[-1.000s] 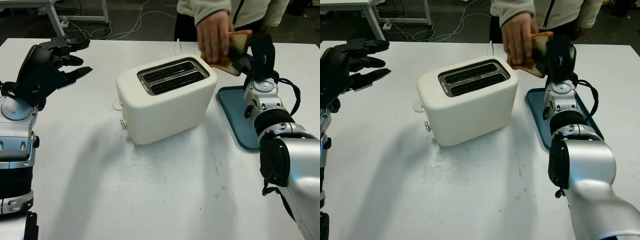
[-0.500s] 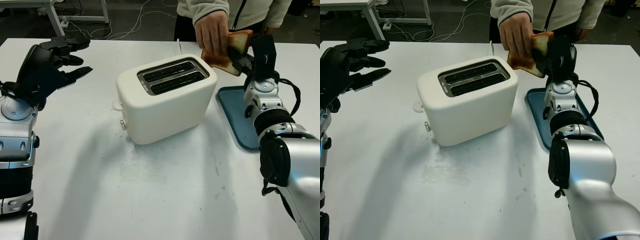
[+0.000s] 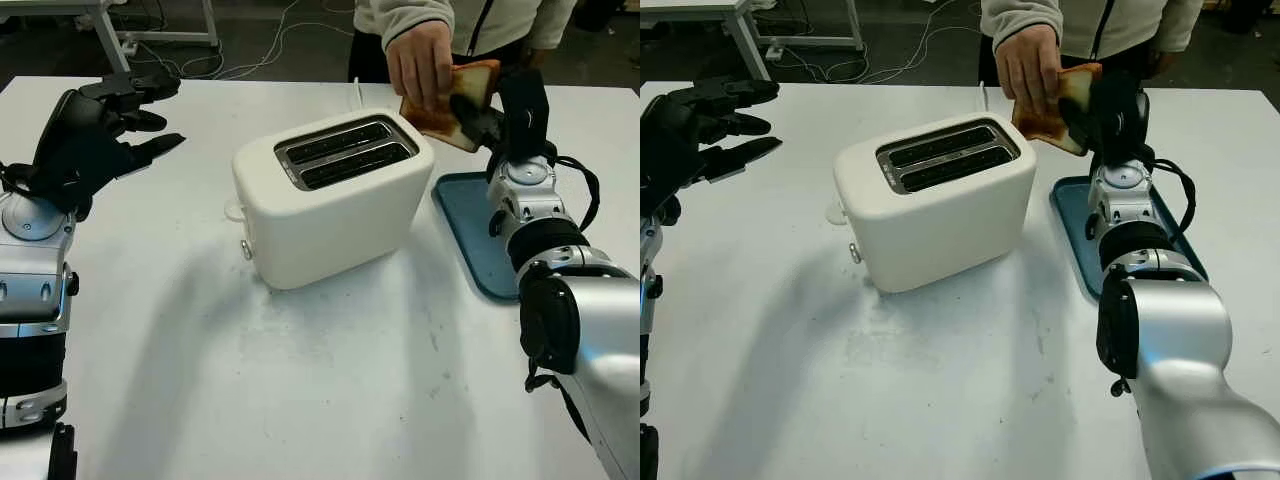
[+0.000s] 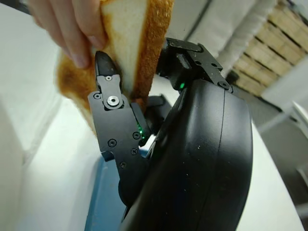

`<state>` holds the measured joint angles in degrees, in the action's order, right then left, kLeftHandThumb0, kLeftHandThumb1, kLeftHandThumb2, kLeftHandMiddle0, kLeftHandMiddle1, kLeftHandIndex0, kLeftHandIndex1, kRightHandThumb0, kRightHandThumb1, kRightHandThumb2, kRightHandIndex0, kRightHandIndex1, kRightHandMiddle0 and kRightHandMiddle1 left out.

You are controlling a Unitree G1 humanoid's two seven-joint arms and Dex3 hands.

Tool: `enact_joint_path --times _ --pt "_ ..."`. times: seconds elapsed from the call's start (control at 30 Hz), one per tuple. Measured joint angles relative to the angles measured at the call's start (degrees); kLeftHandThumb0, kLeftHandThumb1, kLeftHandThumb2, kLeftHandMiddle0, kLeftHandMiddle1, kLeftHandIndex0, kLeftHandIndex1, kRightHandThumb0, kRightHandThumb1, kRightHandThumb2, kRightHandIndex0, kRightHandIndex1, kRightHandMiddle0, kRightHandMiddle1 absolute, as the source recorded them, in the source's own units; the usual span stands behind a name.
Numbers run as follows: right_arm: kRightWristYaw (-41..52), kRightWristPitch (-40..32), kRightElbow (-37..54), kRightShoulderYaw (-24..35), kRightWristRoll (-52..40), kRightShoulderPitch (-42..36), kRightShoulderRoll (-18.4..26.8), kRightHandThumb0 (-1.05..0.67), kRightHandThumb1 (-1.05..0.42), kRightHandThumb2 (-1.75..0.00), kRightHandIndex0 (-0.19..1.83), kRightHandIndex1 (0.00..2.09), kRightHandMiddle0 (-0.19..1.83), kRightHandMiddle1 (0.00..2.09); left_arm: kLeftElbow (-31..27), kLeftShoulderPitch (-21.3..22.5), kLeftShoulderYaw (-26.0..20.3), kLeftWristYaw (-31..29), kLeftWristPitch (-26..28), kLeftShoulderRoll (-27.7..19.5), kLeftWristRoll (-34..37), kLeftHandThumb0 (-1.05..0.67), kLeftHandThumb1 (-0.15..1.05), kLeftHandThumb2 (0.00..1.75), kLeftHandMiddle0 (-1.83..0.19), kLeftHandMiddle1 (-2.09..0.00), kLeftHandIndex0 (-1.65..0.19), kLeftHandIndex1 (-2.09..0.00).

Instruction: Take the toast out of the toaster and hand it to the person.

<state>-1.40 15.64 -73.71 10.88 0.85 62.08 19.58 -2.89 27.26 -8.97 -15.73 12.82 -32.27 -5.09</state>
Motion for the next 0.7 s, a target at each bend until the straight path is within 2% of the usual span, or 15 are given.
enact_joint_path --times 0.03,0.07,0.13,0.2,0.3,0.37,0.5,0.57,0.7 --pt "2.8 0.3 0.5 -0.2 0.0 -0.2 0.2 -0.66 -0.9 -0.01 0.06 0.29 0.1 0.3 0.0 0.0 0.0 0.0 0.0 0.0 0.0 -0.42 0.92 0.1 -0.34 -0.82 -0.58 -0.14" --pt "5.7 0.7 1.2 -0.5 0.0 -0.4 0.3 -0.71 -0.89 0.0 0.03 0.15 0.05 0.15 0.0 0.0 0.0 0.0 0.0 0.0 0.1 -0.42 0.92 0.1 -0.34 -0.82 -0.58 -0.14" --pt "9.6 1.5 2.4 -1.6 0.2 -0.9 0.7 -0.74 -0.9 -0.01 0.01 0.03 0.01 0.03 0.0 0.0 0.0 0.0 0.0 0.0 0.1 -0.4 0.92 0.09 -0.34 -0.83 -0.59 -0.14" --pt "10.5 3.0 3.8 -3.1 1.5 -1.9 1.4 -0.79 -0.89 -0.01 0.0 0.01 0.0 0.01 0.0 0.0 -0.1 0.0 0.0 0.2 0.3 -0.39 0.92 0.09 -0.33 -0.83 -0.59 -0.14" --pt "7.9 5.5 5.8 -5.3 4.7 -4.4 2.6 -0.68 -0.86 0.0 0.0 0.0 0.0 0.0 -0.2 -0.4 -0.2 0.0 0.0 0.4 0.4 -0.4 0.92 0.09 -0.34 -0.84 -0.6 -0.15" --pt "5.5 7.6 7.2 -6.3 6.3 -6.8 3.2 -0.65 -0.9 -0.02 0.0 0.0 0.0 0.0 -0.5 -0.8 -0.5 0.0 0.0 0.7 0.5 -0.36 0.92 0.09 -0.32 -0.85 -0.58 -0.14" --pt "-0.1 9.2 13.1 -8.2 9.4 -13.8 3.3 -0.63 -0.92 -0.31 0.0 0.0 0.0 0.0 -2.5 -2.4 -1.5 0.0 -0.1 1.6 1.0 -0.34 0.92 0.12 -0.29 -0.86 -0.57 -0.14" --pt "-2.3 9.6 19.4 -8.6 10.2 -18.6 3.3 -0.66 -0.92 -0.44 0.01 0.0 0.03 0.01 -3.7 -3.7 -2.5 0.2 -0.3 2.0 1.6 -0.34 0.92 0.11 -0.28 -0.86 -0.56 -0.14" --pt "-4.1 9.1 35.3 -8.6 11.0 -30.4 3.1 -0.67 -0.92 -0.59 0.04 0.02 0.06 0.02 -7.2 -7.8 -4.5 1.4 -0.1 4.1 3.2 -0.39 0.92 0.14 -0.27 -0.85 -0.53 -0.12"
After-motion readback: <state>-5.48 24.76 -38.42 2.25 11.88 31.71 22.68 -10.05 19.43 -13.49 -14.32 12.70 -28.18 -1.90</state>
